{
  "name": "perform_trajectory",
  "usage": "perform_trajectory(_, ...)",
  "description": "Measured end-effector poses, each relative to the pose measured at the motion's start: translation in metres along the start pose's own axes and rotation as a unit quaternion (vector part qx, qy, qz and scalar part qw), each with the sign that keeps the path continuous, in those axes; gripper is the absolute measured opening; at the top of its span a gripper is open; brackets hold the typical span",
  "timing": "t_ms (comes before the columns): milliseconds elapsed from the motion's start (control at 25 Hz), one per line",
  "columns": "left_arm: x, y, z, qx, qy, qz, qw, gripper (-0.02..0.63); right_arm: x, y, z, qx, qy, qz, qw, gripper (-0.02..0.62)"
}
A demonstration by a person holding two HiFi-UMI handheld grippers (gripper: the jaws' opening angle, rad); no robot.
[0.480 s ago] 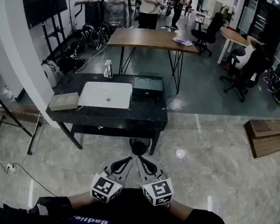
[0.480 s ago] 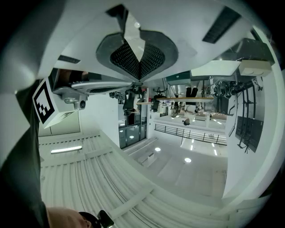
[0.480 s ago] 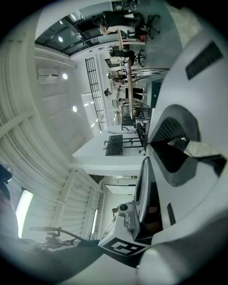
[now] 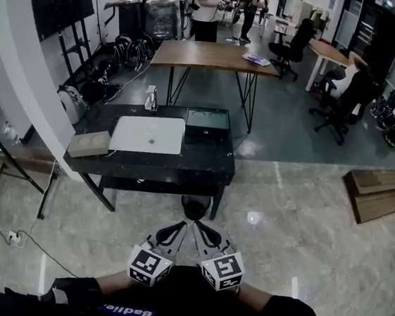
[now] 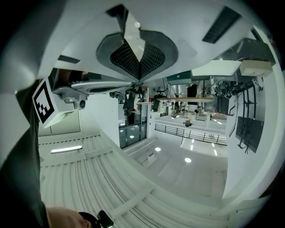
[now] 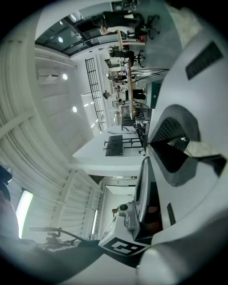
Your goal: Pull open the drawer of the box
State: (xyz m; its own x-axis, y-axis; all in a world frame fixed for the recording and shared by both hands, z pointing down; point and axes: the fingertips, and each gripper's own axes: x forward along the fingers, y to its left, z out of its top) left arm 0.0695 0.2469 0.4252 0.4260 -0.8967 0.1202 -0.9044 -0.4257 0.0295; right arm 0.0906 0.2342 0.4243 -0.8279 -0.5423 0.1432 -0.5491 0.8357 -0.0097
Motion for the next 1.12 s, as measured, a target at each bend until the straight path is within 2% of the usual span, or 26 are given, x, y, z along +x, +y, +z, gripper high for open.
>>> perform_trajectory(480, 0.014, -0.006, -0.006, 0.002, 0.006, 0.000, 1.0000, 0.002, -0.007, -0.014, -0.004, 0.017, -0.008, 0.006, 1.000, 0.000)
perform_trajectory(920, 0.060, -0.037, -0.005, 0.007, 0.013, 0.007, 0.9999, 0.002, -0.034, -0.066, -0.011, 0.033, -0.016, 0.004, 0.999, 0.000)
perform_trajectory(1120, 0.083, -0.057, -0.007, -0.003, 0.022, 0.019, 0.9996, 0.002, -0.050, -0.095, -0.018, 0.043, -0.020, 0.010, 0.999, 0.000)
